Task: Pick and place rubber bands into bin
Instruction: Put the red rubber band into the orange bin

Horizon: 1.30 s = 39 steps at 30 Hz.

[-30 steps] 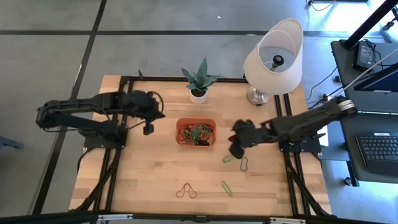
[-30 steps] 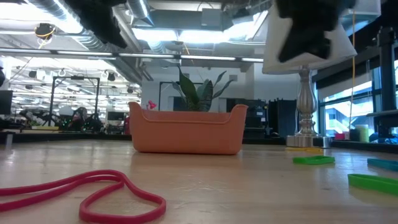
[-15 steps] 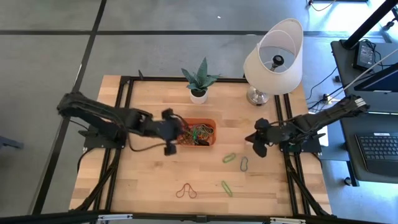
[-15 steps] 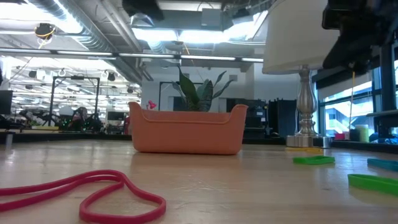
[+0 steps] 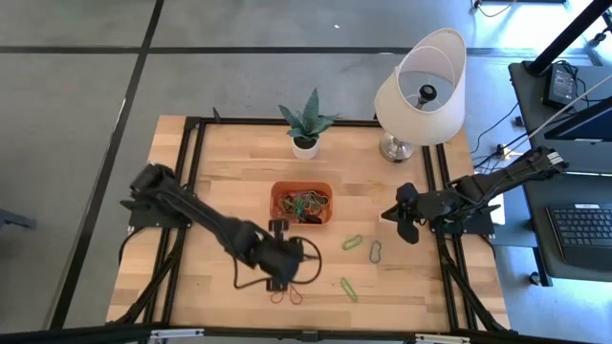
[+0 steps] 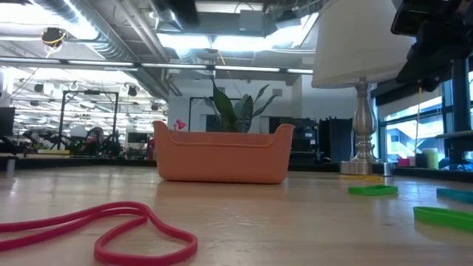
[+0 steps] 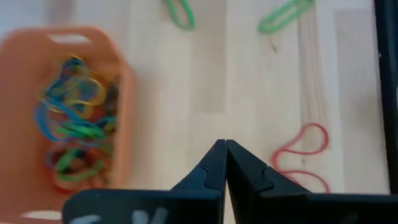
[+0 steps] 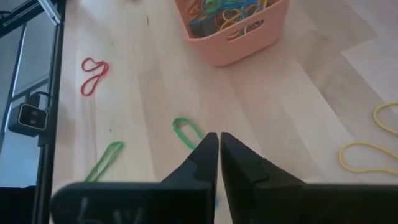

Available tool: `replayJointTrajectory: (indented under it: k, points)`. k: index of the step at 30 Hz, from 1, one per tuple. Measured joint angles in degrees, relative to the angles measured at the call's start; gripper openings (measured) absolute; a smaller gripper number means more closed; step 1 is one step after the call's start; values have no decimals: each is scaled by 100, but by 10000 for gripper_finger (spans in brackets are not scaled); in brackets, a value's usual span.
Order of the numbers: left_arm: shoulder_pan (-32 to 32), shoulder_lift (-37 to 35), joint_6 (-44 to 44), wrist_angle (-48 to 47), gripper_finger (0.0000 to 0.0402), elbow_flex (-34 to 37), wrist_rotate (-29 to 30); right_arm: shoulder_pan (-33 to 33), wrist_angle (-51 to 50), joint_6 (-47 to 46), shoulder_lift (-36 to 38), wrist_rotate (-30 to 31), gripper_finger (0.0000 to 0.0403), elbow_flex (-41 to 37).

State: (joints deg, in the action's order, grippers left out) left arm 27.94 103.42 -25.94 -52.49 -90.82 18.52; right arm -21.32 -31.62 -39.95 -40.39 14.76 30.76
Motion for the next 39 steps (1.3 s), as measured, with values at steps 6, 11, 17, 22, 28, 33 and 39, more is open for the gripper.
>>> replayJointTrajectory:
  k: [6,11,17,22,28,33,39]
  points:
    - [160,622,-844,31,25,-36,-355,0,1,149,-2,2,22,0]
    - [232,1131,-1146,115,69,-36,-701,0,2,154,-4,4,22,0]
    - [281,1577,-1248,155,116,-34,-968,2,3,165,-4,4,22,0]
    - [321,1766,-1241,314,124,-34,-1219,2,5,149,-4,7,22,0]
    - [388,2062,-1232,569,104,-37,-1243,2,16,135,-4,15,23,2]
    - [390,2177,-1330,522,55,-60,-1192,2,22,113,-4,15,23,2]
    - [291,2010,-1809,40,4,-174,-1409,2,60,104,-6,15,23,4]
